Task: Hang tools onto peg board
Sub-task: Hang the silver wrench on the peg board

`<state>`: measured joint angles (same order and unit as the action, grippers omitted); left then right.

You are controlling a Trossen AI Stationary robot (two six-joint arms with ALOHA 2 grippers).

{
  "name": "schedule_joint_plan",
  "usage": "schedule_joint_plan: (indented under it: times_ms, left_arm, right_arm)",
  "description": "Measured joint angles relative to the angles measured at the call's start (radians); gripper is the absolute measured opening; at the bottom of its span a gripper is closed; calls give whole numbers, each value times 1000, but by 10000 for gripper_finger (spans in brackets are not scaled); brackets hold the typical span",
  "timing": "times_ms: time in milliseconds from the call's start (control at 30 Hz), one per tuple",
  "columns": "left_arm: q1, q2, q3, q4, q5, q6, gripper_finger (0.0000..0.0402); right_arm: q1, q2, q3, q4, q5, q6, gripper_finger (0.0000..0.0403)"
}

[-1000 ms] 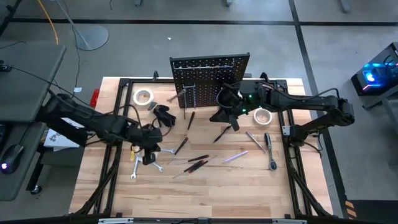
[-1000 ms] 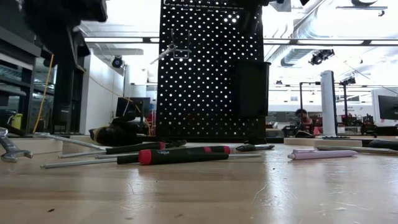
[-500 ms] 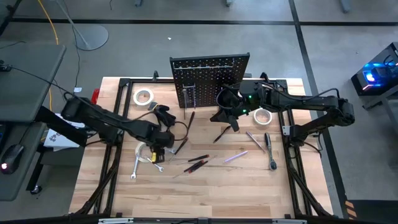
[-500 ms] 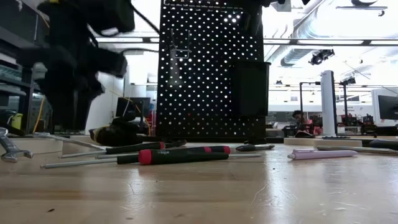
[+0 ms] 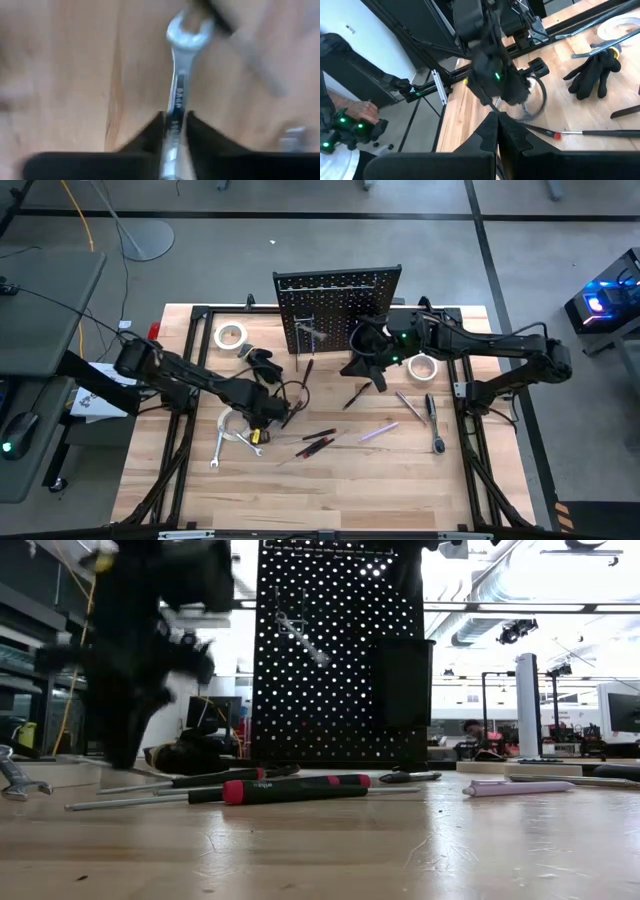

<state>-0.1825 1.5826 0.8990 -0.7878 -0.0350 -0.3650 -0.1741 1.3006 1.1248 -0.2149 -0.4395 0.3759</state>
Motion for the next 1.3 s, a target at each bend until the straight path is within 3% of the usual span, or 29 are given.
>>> schedule_joint_plan:
  times_ms: [300, 467, 633, 833, 1000, 1200, 1300]
  left_arm:
    - [1, -255, 43, -29, -46, 4, 2]
    - [13, -305, 21, -18, -50, 19, 9]
    - [12, -242, -29, -9, -44, 79, 54]
    - [11, -125, -43, 55, 19, 36, 139]
    - [12, -35, -43, 68, 28, 31, 187]
    - [12, 66, -41, 64, 46, 11, 196]
    - [8, 109, -38, 50, 42, 3, 159]
  right_arm:
    - [0, -34, 0, -12, 2, 8, 0]
    - [0, -34, 0, -13, 30, 7, 0]
    - [0, -34, 0, -13, 38, 8, 0]
    - [0, -34, 0, -14, 44, 3, 0]
    - [0, -34, 0, -14, 44, -11, 0]
    - [0, -34, 0, -18, 44, -16, 0]
    - [0, -34, 0, -31, 45, -18, 0]
